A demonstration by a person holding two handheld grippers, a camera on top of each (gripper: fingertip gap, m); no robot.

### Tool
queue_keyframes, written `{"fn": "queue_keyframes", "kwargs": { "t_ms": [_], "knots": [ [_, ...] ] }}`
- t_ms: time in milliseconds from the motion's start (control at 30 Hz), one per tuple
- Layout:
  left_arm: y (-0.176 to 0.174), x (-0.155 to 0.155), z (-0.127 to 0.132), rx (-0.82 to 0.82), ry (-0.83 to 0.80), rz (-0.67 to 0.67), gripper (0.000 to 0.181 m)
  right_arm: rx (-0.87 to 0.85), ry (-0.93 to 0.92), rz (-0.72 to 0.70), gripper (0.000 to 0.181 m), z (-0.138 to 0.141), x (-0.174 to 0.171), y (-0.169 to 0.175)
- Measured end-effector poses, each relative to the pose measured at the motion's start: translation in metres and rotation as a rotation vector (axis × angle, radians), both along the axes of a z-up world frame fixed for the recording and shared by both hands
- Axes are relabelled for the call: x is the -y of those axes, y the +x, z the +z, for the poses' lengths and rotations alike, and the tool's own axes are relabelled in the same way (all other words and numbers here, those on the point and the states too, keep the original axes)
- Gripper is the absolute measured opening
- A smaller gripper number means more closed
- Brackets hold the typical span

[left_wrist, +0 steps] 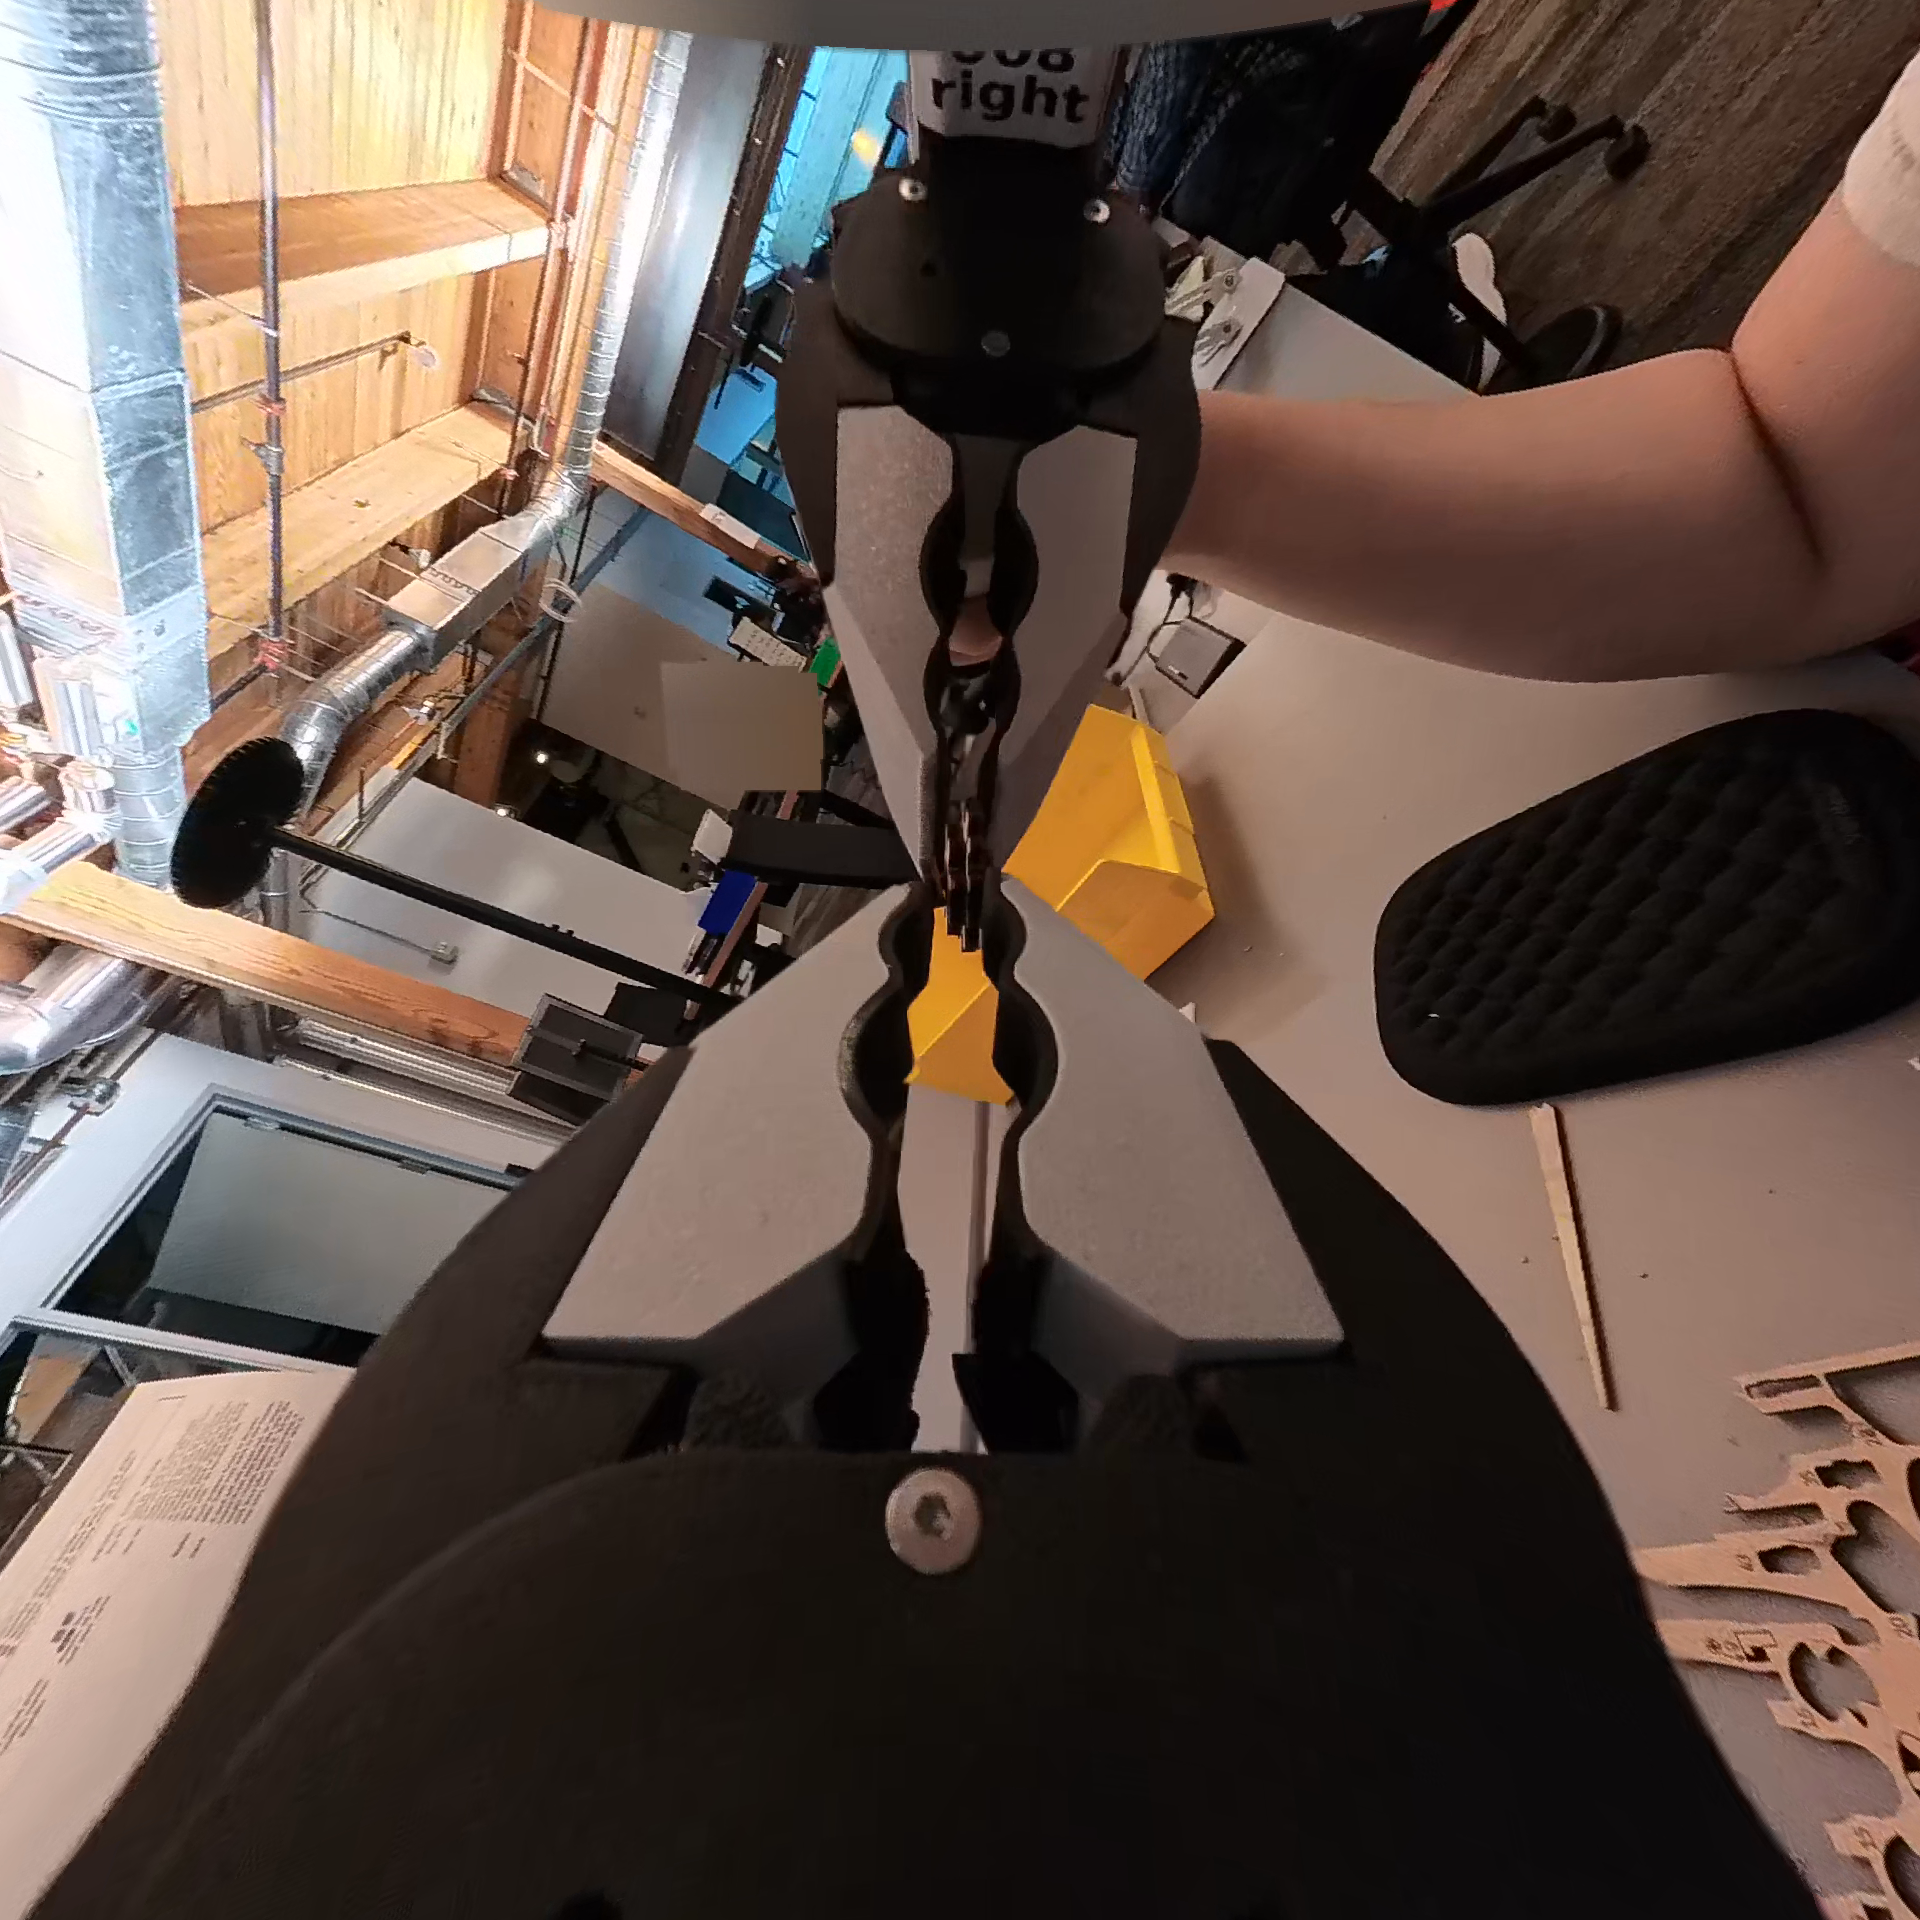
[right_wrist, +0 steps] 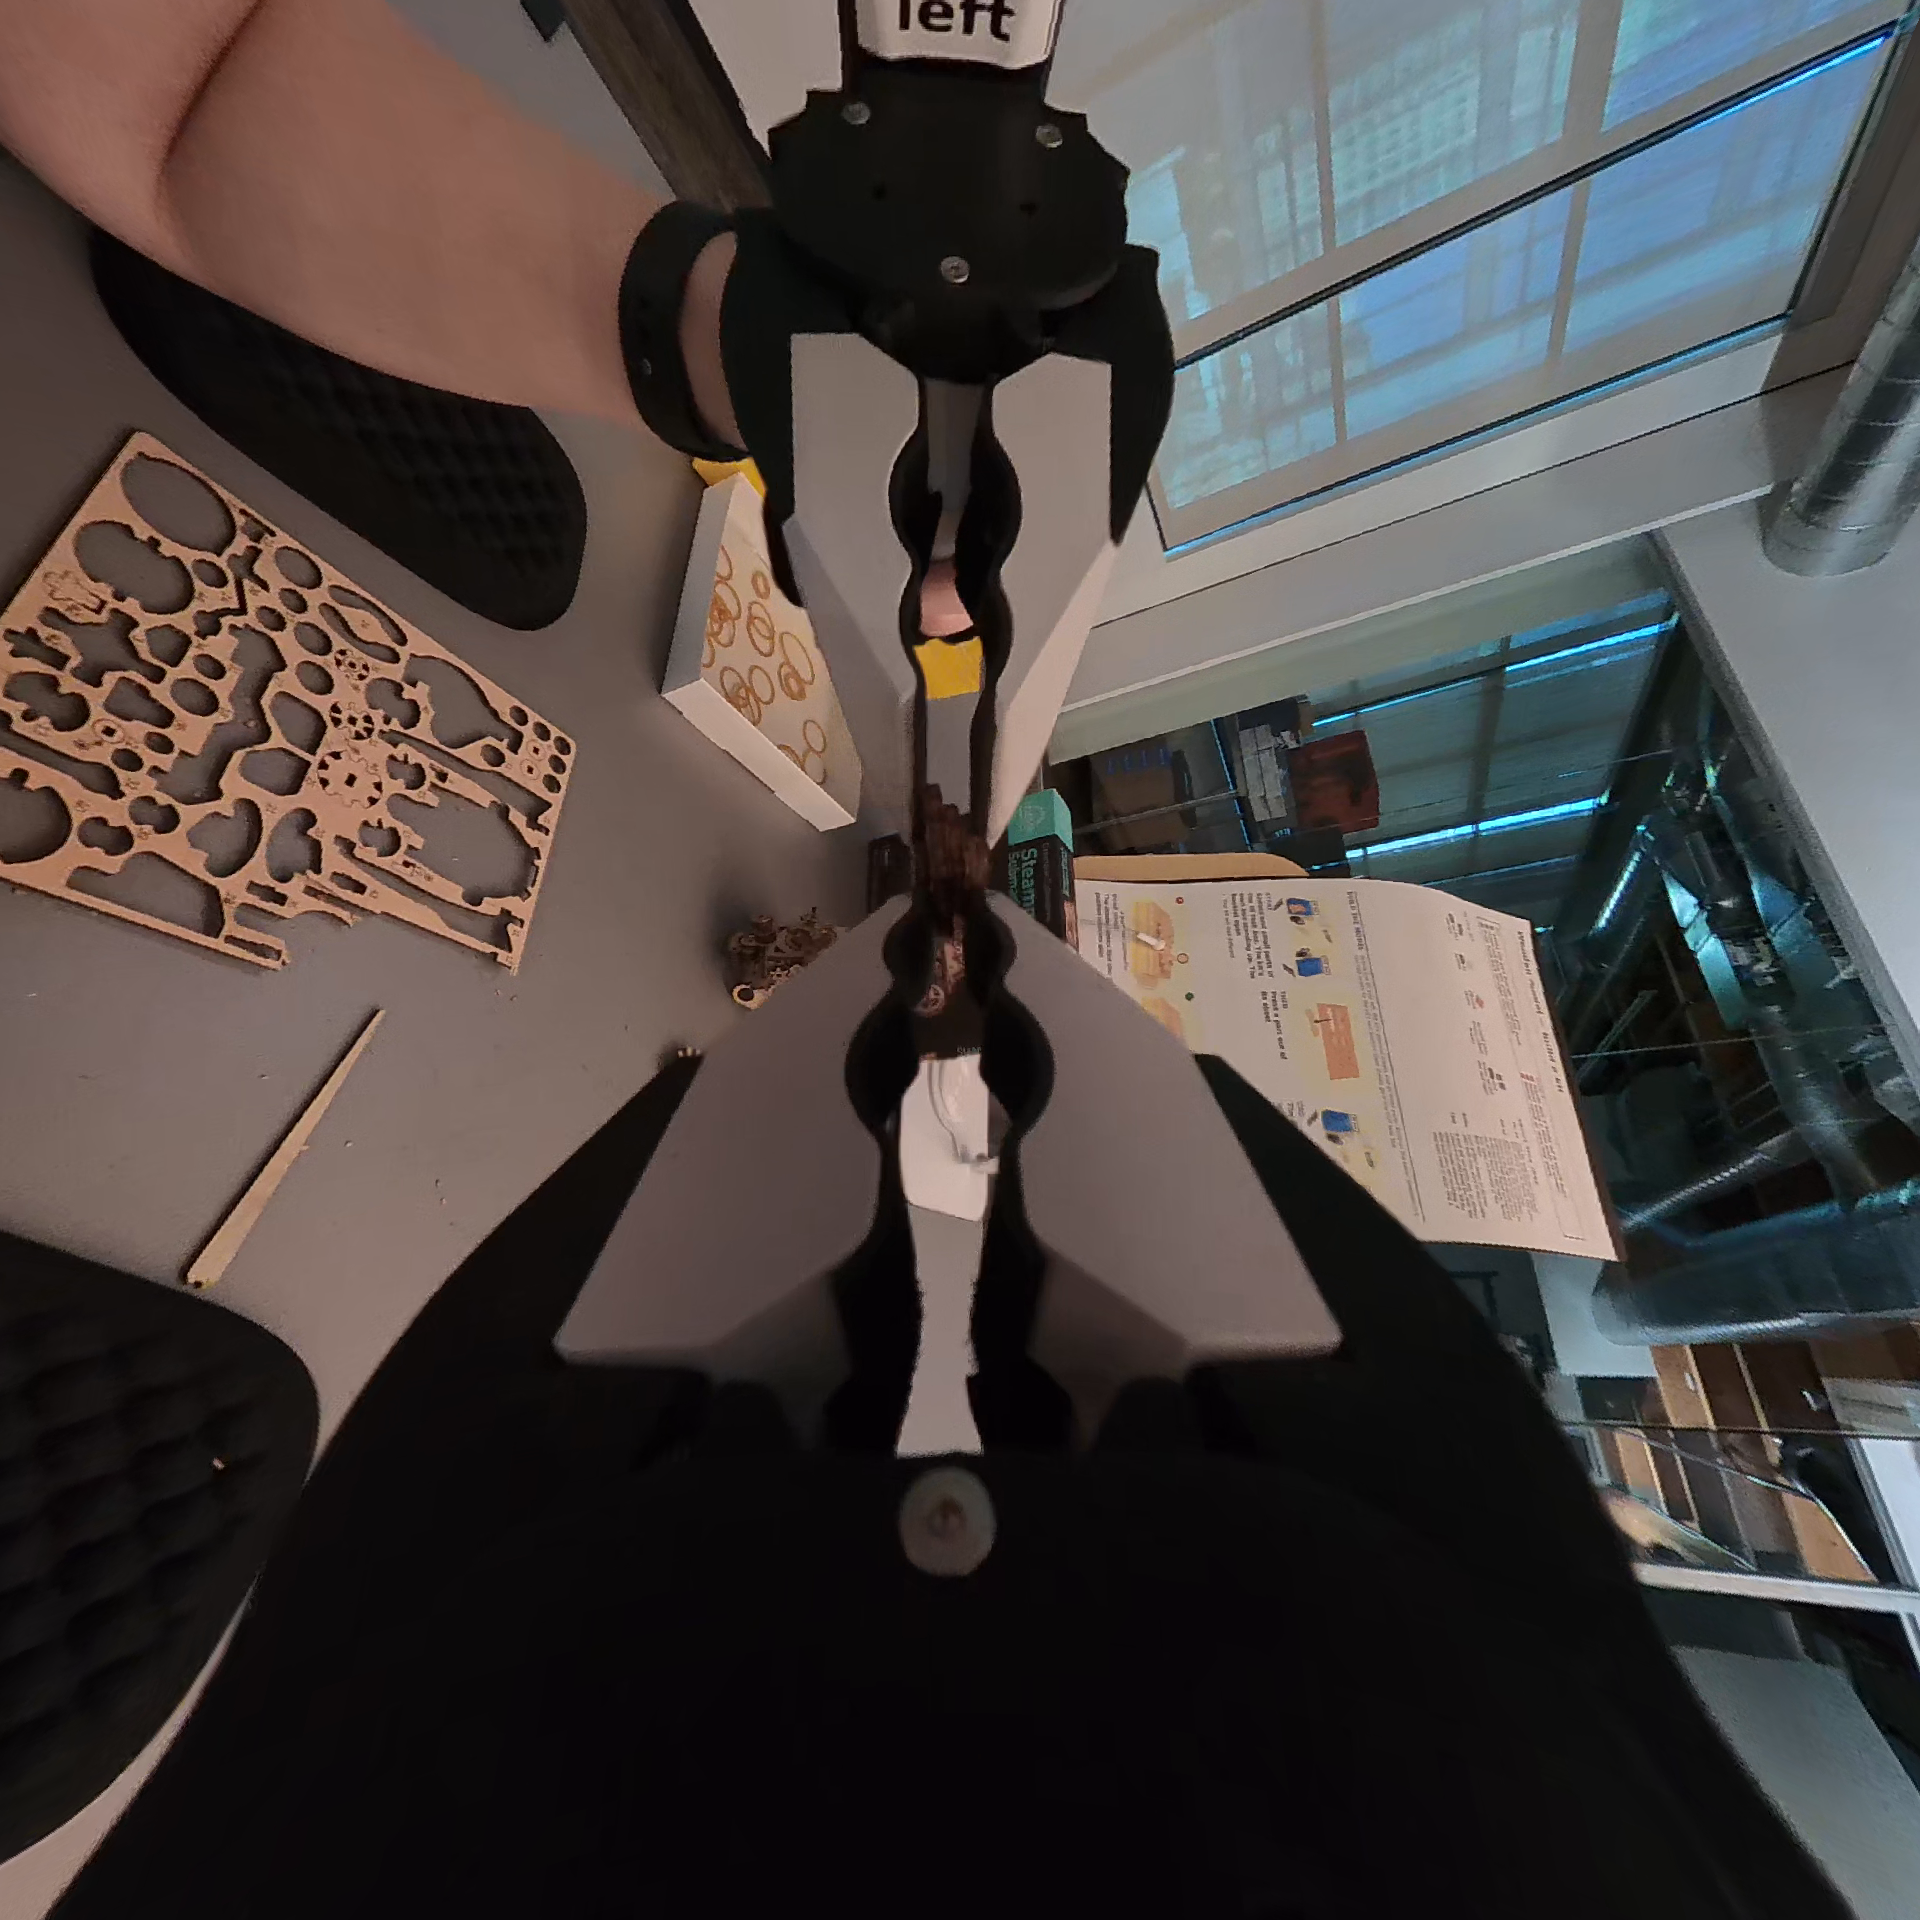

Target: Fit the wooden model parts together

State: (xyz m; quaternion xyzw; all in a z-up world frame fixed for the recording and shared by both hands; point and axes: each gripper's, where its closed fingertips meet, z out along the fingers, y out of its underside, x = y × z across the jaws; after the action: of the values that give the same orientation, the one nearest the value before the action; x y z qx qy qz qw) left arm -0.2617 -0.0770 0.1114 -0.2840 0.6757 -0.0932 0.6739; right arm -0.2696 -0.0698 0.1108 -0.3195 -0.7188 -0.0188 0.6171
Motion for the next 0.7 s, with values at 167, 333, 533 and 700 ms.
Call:
{"fn": "queue_keyframes", "kwargs": {
  "t_ms": [167,333,533,700],
  "knots": [
    [-0.0015,0.0028,0.0006,-0.005,0.009,-0.012,0.007,-0.009,-0.021,0.015,0.004,0.0007,0.0025,-0.0012],
    [-0.0037,0.0049,-0.002,-0.041,0.063,0.001,0.007,-0.018,0.034,0.014,0.015,0.0031,0.0036,-0.0032],
    [-0.0059,0.0079,-0.0014,-0.048,0.06,-0.006,0.007,-0.003,0.074,0.037,0.01,0.001,0.0091,-0.0062],
    [-0.006,0.0063,-0.0031,-0.059,0.055,0.0,0.007,0.007,0.112,0.03,0.009,0.0001,0.0079,-0.0067]
  ]
}}
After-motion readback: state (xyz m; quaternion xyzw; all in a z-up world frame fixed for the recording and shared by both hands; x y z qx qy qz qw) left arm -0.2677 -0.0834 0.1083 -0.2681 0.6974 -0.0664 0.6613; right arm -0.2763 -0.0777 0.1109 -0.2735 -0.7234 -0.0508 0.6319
